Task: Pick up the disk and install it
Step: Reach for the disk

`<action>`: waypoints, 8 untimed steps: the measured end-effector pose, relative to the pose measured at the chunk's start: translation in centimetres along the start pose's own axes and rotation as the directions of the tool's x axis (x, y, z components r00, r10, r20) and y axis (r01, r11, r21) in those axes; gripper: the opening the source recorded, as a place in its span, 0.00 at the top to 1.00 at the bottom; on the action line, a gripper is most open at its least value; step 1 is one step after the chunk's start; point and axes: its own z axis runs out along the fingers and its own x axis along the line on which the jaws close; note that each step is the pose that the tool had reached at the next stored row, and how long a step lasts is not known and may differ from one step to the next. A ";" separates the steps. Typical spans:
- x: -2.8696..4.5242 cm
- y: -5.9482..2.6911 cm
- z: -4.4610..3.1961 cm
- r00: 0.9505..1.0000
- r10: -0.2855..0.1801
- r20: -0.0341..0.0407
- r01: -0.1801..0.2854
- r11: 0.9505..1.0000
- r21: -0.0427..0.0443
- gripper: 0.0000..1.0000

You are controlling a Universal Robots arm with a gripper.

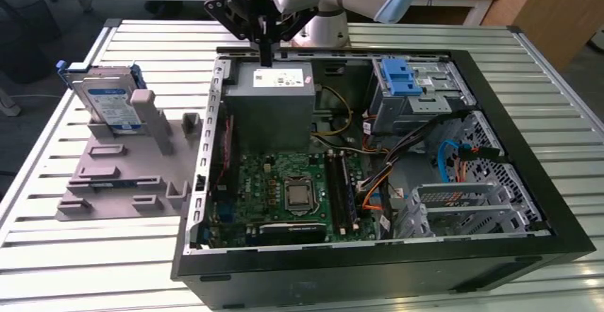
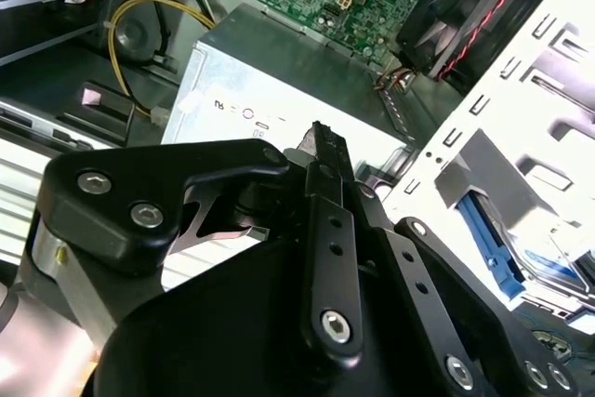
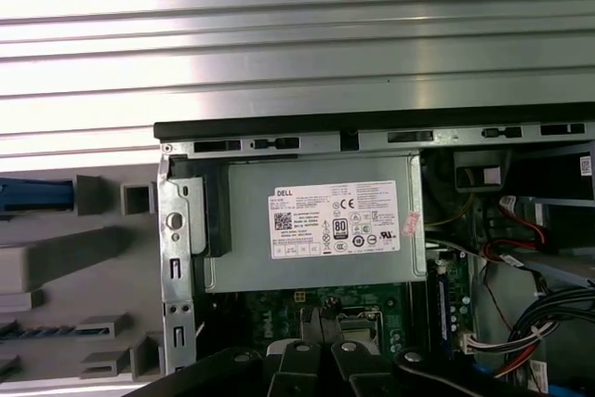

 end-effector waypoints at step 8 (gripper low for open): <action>0.77 -0.06 0.04 1.000 0.000 0.000 0.000 1.000 0.000 0.89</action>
